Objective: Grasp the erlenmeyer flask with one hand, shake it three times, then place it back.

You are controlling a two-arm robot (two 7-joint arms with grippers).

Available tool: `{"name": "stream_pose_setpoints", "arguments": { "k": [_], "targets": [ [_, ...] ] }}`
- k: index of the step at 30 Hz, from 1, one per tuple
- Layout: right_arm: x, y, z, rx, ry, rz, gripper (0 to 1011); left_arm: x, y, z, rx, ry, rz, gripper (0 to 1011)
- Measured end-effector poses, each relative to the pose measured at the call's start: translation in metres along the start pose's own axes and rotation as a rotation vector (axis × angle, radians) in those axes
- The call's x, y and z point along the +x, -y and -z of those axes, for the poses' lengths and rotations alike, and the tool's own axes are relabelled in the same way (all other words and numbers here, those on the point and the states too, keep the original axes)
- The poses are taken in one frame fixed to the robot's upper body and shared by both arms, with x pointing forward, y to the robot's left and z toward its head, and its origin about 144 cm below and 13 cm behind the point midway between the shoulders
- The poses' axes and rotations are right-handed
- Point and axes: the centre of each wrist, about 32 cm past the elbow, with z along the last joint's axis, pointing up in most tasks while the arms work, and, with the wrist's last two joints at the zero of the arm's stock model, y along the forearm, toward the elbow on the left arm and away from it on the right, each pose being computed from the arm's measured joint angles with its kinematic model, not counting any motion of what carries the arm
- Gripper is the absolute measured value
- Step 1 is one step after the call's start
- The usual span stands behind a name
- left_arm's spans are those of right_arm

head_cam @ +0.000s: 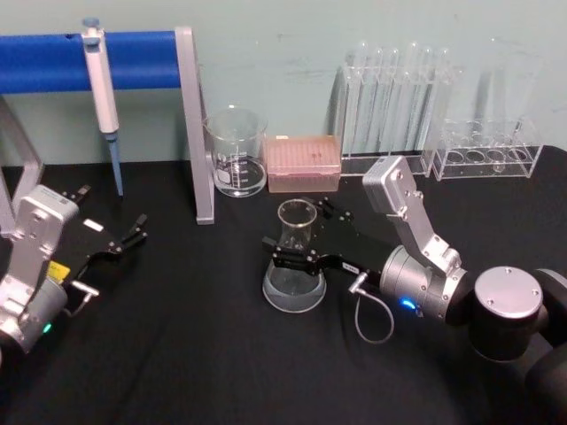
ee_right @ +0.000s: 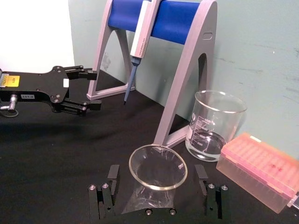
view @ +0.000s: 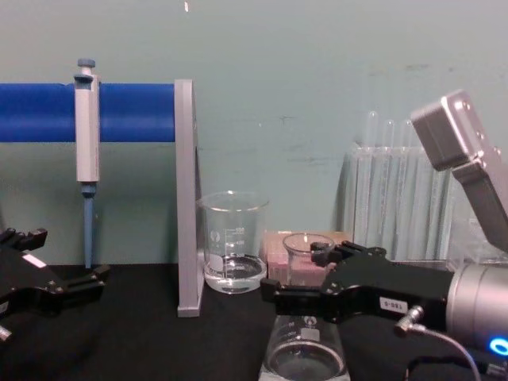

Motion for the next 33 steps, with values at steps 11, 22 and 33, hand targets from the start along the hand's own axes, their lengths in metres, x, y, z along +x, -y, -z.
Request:
{"name": "stream_pose_setpoints", "arguments": {
  "k": [11,22,33],
  "targets": [
    [0.0,-0.0062,-0.0006,0.003,0.0,-0.003,1002,0.0,0.0,0.0,0.0,0.0,0.0,1001],
    [0.0001,-0.008,-0.0001,-0.004,0.0,0.006,1002,0.0,0.0,0.0,0.0,0.0,0.0,1001],
    [0.0002,-0.0078,0.0001,-0.004,-0.001,0.006,978,0.0,0.0,0.0,0.0,0.0,0.0,1001]
  ]
}}
